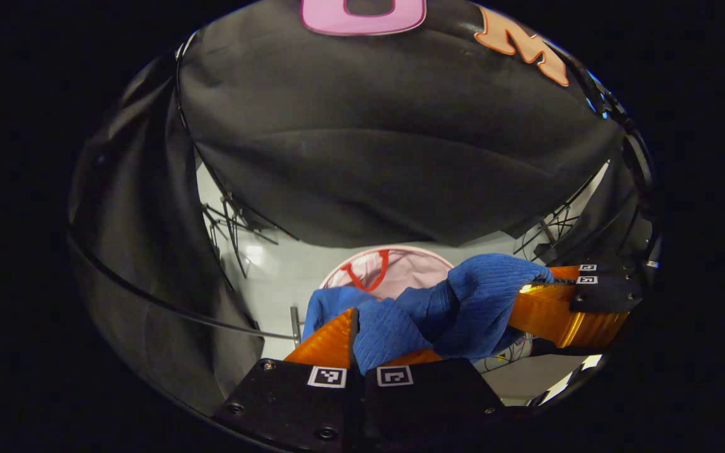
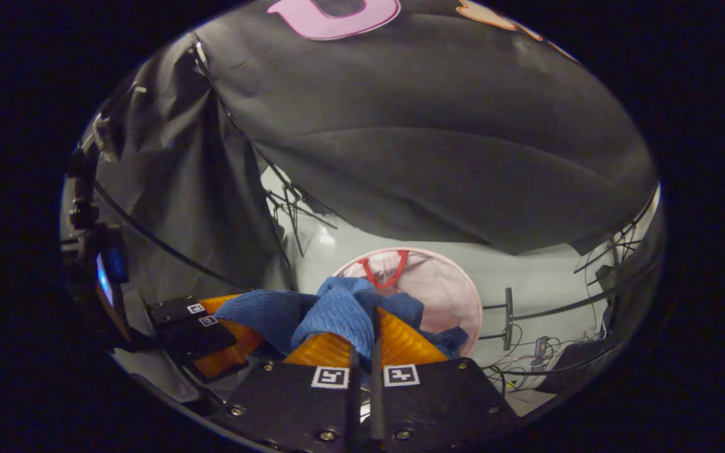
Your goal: Grasp the clothes on the hanger with both hands and then place them into the laundry hamper below.
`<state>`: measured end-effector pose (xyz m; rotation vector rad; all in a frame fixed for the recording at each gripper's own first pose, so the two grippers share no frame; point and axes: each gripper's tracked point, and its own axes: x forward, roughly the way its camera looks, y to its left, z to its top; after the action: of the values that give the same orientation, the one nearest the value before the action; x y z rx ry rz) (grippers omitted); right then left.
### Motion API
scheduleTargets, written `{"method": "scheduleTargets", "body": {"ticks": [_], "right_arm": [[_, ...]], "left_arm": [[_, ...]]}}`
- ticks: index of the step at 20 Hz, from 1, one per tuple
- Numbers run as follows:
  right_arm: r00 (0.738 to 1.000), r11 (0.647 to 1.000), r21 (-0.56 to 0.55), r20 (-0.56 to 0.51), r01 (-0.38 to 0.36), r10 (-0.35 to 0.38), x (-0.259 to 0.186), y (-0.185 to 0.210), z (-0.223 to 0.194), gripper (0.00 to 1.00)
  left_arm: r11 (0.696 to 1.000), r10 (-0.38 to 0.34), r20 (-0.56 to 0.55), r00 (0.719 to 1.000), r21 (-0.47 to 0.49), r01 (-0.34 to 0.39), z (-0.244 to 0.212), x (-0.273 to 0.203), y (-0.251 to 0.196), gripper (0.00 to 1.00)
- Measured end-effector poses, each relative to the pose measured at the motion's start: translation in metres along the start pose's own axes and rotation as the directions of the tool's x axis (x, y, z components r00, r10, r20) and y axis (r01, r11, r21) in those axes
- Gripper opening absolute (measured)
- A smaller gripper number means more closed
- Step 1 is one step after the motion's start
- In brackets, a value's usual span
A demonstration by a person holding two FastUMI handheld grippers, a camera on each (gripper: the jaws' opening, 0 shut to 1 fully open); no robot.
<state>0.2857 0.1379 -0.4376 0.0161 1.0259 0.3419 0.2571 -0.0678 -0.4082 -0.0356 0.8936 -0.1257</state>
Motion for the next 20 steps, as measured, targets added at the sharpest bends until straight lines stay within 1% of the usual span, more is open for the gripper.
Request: {"method": "scheduleTargets", "body": {"ticks": [2, 6, 9, 11, 12, 13, 14, 15, 16, 18, 19, 20], "right_arm": [[0.999, 1.0, 0.008, -0.035, 0.008, -0.007, 0.013, 0.002, -0.006, 0.06], [0.99, 0.994, 0.082, -0.133, 0.067, -0.056, 0.047, -0.027, -0.033, 0.06], [0.983, 0.992, 0.06, -0.157, 0.108, -0.098, 0.049, -0.035, -0.038, 0.06], [0.983, 0.992, 0.056, -0.147, 0.116, -0.107, 0.049, -0.041, -0.037, 0.06], [0.985, 0.992, 0.061, -0.139, 0.114, -0.104, 0.049, -0.041, -0.036, 0.06], [0.985, 0.991, 0.063, -0.129, 0.119, -0.11, 0.048, -0.042, -0.033, 0.1], [0.986, 0.99, 0.059, -0.122, 0.126, -0.118, 0.048, -0.044, -0.033, 0.12], [0.985, 0.99, 0.058, -0.119, 0.129, -0.121, 0.045, -0.047, -0.036, 0.12], [0.987, 0.99, 0.066, -0.107, 0.125, -0.117, 0.041, -0.047, -0.036, 0.12], [0.988, 0.988, 0.078, -0.086, 0.133, -0.126, 0.032, -0.045, -0.034, 0.15], [0.988, 0.987, 0.081, -0.074, 0.141, -0.135, 0.028, -0.048, -0.035, 0.16], [0.988, 0.985, 0.089, -0.061, 0.148, -0.143, 0.023, -0.049, -0.034, 0.2]], "left_arm": [[0.999, 0.022, -0.045, 0.999, -0.037, -0.023, -0.009, 0.013, 0.011, 0.04], [0.996, 0.026, -0.14, 0.99, -0.086, -0.039, -0.026, 0.025, 0.013, 0.05], [0.994, 0.025, -0.159, 0.987, -0.103, -0.042, -0.026, 0.025, 0.013, 0.05], [0.995, 0.016, -0.148, 0.989, -0.091, -0.029, -0.024, 0.024, 0.013, 0.06], [0.996, 0.02, -0.143, 0.989, -0.083, -0.032, -0.023, 0.024, 0.012, 0.09], [0.996, 0.026, -0.135, 0.991, -0.079, -0.036, -0.023, 0.024, 0.007, 0.11], [0.996, 0.031, -0.127, 0.991, -0.08, -0.041, -0.019, 0.024, 0.005, 0.17], [0.996, 0.036, -0.115, 0.993, -0.078, -0.045, -0.014, 0.02, 0.002, 0.29], [0.996, 0.04, -0.11, 0.993, -0.077, -0.048, -0.011, 0.018, 0.0, 0.29], [0.996, 0.035, -0.103, 0.994, -0.072, -0.043, -0.009, 0.014, -0.006, 0.47], [0.997, 0.033, -0.093, 0.995, -0.065, -0.039, -0.007, 0.012, -0.008, 0.54], [0.998, 0.024, -0.083, 0.996, -0.056, -0.029, -0.005, 0.009, -0.01, 0.63]]}}
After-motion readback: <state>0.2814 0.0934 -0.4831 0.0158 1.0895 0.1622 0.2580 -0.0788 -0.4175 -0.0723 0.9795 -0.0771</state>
